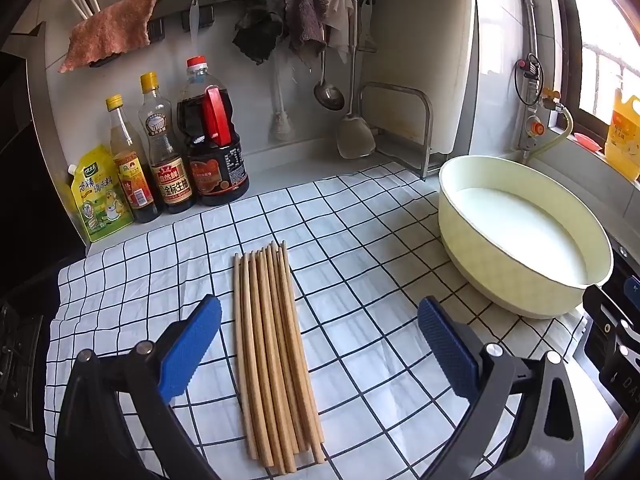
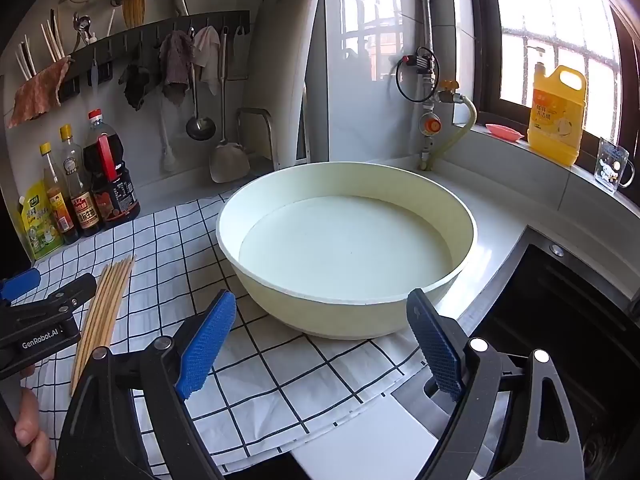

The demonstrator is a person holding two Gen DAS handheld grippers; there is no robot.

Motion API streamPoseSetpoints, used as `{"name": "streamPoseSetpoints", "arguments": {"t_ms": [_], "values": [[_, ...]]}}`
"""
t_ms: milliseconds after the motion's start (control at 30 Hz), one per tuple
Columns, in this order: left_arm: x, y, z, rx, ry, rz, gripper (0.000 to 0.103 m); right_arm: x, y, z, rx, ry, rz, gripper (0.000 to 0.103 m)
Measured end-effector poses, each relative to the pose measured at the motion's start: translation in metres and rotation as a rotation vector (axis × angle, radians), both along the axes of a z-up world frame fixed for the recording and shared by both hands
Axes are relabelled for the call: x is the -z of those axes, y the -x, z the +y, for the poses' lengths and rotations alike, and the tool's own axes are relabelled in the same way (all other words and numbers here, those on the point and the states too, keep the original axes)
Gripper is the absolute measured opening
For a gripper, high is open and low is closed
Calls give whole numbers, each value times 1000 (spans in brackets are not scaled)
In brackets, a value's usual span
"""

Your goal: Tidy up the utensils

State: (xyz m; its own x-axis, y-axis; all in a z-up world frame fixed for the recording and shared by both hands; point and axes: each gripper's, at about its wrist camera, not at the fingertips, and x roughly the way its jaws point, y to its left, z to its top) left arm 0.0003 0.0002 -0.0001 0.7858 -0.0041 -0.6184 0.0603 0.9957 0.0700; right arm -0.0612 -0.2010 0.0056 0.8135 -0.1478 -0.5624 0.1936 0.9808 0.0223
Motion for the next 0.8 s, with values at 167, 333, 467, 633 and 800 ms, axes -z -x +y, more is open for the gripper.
{"name": "streamPoseSetpoints", "arguments": {"t_ms": [167, 333, 467, 633, 800], "values": [[0, -1, -1, 10, 5, 4, 97, 0, 0, 0, -2, 1, 4, 83], [-3, 1, -1, 13, 2, -2, 97, 1, 0, 0, -1, 1, -1, 83], [-3, 1, -2, 16, 8, -6, 97, 0, 0, 0, -1, 2, 0, 83], [-4, 2, -2, 17, 8, -9, 97, -1, 0, 1, -1, 0, 0, 83], [-3, 1, -2, 18, 7, -8, 97, 0, -1, 2, 1, 4, -3, 83]]}}
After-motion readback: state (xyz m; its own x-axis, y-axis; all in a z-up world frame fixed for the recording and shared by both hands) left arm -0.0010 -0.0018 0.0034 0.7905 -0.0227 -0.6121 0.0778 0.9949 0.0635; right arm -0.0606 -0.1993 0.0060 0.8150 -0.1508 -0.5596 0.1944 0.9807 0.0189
